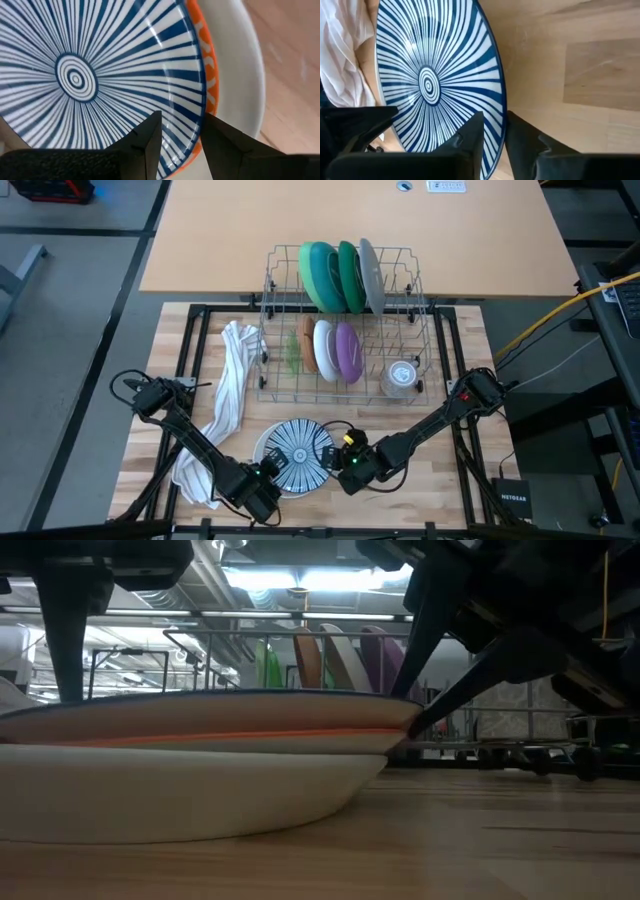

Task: Sort dishes
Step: Put the blue patterned plate into the dish rack

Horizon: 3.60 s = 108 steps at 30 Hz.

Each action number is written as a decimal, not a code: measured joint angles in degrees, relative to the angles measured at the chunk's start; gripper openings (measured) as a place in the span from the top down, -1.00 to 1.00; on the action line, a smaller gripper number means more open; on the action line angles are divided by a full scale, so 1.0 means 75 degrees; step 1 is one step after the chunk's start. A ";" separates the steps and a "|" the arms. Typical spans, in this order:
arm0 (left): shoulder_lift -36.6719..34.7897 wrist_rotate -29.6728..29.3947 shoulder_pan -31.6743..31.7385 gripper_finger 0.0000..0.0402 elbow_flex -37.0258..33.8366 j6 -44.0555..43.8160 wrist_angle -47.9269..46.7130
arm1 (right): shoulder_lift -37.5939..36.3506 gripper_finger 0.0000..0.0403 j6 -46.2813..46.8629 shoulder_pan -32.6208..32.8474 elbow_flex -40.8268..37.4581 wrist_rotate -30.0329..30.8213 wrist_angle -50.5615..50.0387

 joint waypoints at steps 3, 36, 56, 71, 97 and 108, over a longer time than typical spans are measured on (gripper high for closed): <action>0.0000 0.0025 0.0065 0.39 0.0000 0.0075 0.0046 | 0.0000 0.63 -0.0001 0.0000 0.0000 0.0038 0.0012; 0.0015 -0.0227 0.0383 0.39 -0.0020 0.1424 0.0649 | -0.0003 0.61 0.0009 0.0000 0.0000 0.0125 0.0259; 0.0017 -0.0233 0.0393 0.39 -0.0017 0.1182 0.0768 | -0.0043 0.90 0.0055 0.0009 0.0023 0.1037 0.0376; 0.0006 -0.1209 -0.0464 0.39 0.0030 -0.0860 0.0821 | -0.0436 0.92 -0.0561 0.0017 0.0020 0.1004 0.0183; 0.0000 -0.3699 -0.2392 0.39 0.1515 -0.4853 -0.0939 | -0.1504 0.92 -0.1625 0.0026 0.4141 0.1289 -0.6023; 0.0000 -0.3715 -0.2378 0.39 0.1510 -0.5516 -0.1258 | -0.1557 0.92 -0.1564 -0.0020 0.6645 0.2530 -0.9565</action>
